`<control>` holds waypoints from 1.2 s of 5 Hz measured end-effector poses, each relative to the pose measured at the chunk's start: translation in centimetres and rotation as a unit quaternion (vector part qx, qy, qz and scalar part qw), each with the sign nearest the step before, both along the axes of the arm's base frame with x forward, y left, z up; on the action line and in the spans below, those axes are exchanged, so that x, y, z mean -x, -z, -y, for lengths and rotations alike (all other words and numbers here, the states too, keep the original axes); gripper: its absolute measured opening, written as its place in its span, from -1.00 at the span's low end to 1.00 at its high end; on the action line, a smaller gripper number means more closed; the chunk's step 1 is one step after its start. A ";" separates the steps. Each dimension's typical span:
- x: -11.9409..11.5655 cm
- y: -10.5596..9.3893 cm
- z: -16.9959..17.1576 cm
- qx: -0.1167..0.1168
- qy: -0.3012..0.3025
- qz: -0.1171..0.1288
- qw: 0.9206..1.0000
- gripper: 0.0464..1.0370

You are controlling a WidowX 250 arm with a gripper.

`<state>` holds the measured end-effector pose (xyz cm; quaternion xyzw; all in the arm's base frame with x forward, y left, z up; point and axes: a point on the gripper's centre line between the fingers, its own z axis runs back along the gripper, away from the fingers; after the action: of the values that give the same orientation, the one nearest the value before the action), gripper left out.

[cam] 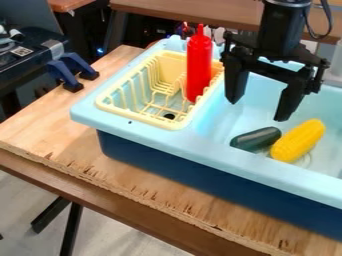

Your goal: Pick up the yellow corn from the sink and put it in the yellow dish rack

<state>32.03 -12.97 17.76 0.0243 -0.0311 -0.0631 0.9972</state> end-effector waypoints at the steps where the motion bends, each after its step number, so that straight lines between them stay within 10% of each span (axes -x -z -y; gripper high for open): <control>1: -0.1 1.4 0.0 -0.008 0.001 -0.018 1.000 0.95; 6: -6.7 4.7 3.0 0.039 0.024 0.043 0.998 0.95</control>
<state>38.69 -15.97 13.01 -0.0125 -0.0765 -0.0850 0.9934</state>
